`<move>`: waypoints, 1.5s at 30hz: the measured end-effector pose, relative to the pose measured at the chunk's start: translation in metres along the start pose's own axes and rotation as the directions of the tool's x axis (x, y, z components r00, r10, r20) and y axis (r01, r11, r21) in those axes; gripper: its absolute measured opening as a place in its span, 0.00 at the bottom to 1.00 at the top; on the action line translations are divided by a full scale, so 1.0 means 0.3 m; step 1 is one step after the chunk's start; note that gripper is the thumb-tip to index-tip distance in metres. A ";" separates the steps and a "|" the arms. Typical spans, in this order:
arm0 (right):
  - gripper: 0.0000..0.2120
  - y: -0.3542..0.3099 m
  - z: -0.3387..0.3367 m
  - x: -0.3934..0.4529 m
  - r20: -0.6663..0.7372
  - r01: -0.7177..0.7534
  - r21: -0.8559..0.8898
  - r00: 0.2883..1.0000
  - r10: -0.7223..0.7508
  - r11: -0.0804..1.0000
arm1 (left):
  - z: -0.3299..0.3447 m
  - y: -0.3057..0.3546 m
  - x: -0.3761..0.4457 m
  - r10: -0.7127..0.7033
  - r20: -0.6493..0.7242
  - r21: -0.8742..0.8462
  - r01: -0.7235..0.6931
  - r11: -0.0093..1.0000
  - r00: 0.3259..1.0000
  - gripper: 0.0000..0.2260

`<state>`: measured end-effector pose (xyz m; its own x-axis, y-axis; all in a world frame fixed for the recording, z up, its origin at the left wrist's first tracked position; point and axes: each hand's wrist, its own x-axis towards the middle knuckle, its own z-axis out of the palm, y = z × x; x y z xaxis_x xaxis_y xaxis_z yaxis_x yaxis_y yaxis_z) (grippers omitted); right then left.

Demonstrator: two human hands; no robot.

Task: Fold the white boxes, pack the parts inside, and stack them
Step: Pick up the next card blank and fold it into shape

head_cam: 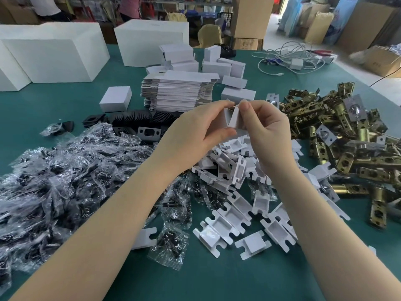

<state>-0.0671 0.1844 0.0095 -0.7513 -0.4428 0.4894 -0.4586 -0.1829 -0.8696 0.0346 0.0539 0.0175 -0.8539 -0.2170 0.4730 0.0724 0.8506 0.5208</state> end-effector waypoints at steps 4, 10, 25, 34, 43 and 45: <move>0.08 0.002 -0.004 0.000 0.017 -0.003 -0.001 1.000 0.003 1.000 | 0.003 0.001 0.000 -0.008 0.009 0.002 0.008 1.000 1.000 0.23; 0.08 -0.002 -0.008 -0.002 0.012 -0.007 0.002 1.000 0.007 1.000 | 0.001 0.001 0.001 -0.008 0.017 0.010 0.008 1.000 1.000 0.23; 0.08 -0.007 -0.007 0.000 0.018 -0.045 -0.041 0.999 0.046 0.998 | 0.000 0.005 -0.001 -0.018 0.013 0.009 0.018 1.000 1.000 0.23; 0.08 0.013 -0.002 0.003 0.065 -0.068 -0.052 0.995 0.071 0.996 | 0.004 0.001 0.001 -0.017 0.027 0.015 0.017 1.000 0.999 0.24; 0.10 0.003 -0.013 0.003 0.048 0.006 -0.040 0.999 -0.004 0.999 | 0.000 -0.003 0.000 -0.023 0.009 -0.006 0.023 1.000 1.000 0.23; 0.11 0.006 -0.016 0.003 0.049 0.000 -0.041 0.999 0.002 0.999 | 0.002 0.000 -0.001 -0.023 0.011 -0.014 0.023 1.000 1.000 0.23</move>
<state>-0.0708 0.1879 0.0087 -0.7283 -0.4854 0.4836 -0.4776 -0.1466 -0.8663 0.0344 0.0543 0.0170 -0.8610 -0.2311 0.4530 0.0596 0.8388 0.5412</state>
